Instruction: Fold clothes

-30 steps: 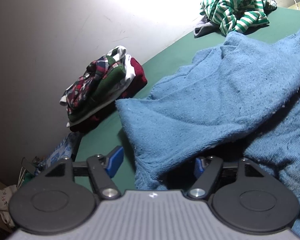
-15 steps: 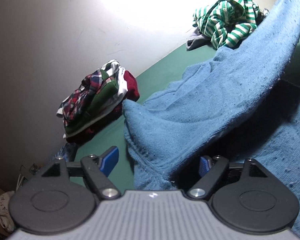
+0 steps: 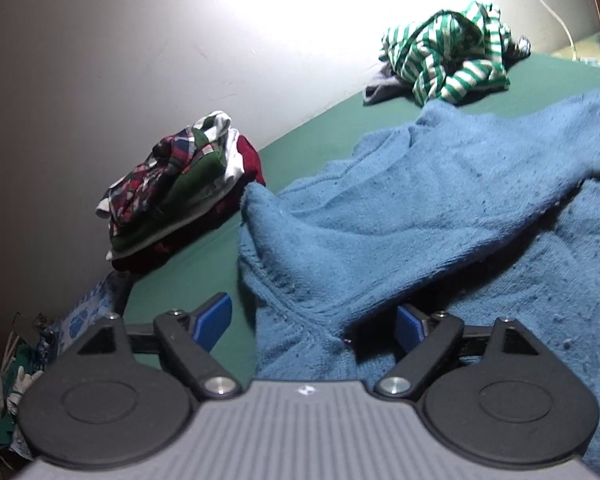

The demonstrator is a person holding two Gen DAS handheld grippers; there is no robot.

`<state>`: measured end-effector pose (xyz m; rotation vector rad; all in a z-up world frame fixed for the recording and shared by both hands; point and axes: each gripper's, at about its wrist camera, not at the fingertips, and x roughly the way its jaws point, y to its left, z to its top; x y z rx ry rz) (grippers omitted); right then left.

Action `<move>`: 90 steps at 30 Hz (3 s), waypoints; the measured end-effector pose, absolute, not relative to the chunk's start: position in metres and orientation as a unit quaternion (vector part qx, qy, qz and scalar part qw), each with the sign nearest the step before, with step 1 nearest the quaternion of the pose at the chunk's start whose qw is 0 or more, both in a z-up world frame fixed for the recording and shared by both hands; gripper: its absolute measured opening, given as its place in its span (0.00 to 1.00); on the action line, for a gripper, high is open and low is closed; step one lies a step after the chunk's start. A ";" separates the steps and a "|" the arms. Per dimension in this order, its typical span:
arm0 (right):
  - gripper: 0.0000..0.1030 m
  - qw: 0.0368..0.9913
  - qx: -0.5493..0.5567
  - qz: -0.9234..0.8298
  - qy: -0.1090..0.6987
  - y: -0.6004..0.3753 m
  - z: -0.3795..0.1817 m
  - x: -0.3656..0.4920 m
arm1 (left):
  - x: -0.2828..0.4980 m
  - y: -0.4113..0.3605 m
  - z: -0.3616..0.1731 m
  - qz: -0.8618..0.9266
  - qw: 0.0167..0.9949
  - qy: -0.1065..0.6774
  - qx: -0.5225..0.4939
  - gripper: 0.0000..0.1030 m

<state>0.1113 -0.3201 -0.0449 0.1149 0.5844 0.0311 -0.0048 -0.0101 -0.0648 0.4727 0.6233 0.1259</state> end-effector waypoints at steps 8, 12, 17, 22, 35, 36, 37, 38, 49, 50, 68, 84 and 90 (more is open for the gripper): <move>0.41 0.866 -0.051 0.385 0.315 -0.159 -0.013 0.153 | -0.013 -0.011 -0.065 0.049 0.916 0.299 0.261 0.85; 0.40 0.828 -0.111 0.430 0.342 -0.092 -0.038 0.181 | -0.011 -0.008 -0.068 0.054 0.917 0.306 0.252 0.85; 0.42 0.798 -0.163 0.460 0.354 -0.059 -0.055 0.203 | -0.009 -0.006 -0.070 0.059 0.917 0.308 0.246 0.88; 0.42 0.771 -0.172 0.478 0.384 -0.061 -0.059 0.208 | -0.007 -0.006 -0.073 0.055 0.917 0.311 0.242 0.89; 0.03 0.799 -0.182 0.466 0.333 -0.094 -0.038 0.188 | 0.001 -0.012 -0.069 0.008 0.920 0.318 0.230 0.62; 0.03 0.801 -0.184 0.461 0.335 -0.097 -0.038 0.188 | 0.001 -0.014 -0.069 0.000 0.919 0.318 0.232 0.62; 0.03 0.800 -0.193 0.454 0.341 -0.097 -0.043 0.189 | 0.001 -0.016 -0.071 -0.007 0.918 0.320 0.235 0.59; 0.02 0.799 -0.204 0.446 0.348 -0.097 -0.048 0.189 | 0.001 -0.017 -0.071 -0.010 0.917 0.319 0.237 0.59; 0.31 0.847 -0.171 0.389 0.318 -0.099 -0.038 0.176 | -0.025 0.002 -0.042 -0.024 0.929 0.323 0.182 0.75; 0.31 0.848 -0.154 0.401 0.310 -0.101 -0.032 0.170 | -0.035 0.005 -0.039 -0.024 0.930 0.324 0.171 0.79; 0.15 0.814 0.040 0.406 0.413 -0.142 -0.043 0.098 | -0.126 0.038 -0.043 -0.047 0.907 0.410 0.085 0.81; 0.32 0.787 0.229 0.329 0.469 -0.094 -0.091 0.080 | -0.206 0.076 -0.045 -0.110 0.871 0.479 -0.026 0.75; 0.18 0.790 0.256 0.346 0.436 -0.103 -0.071 0.089 | -0.226 0.058 -0.048 -0.076 0.868 0.490 -0.033 0.70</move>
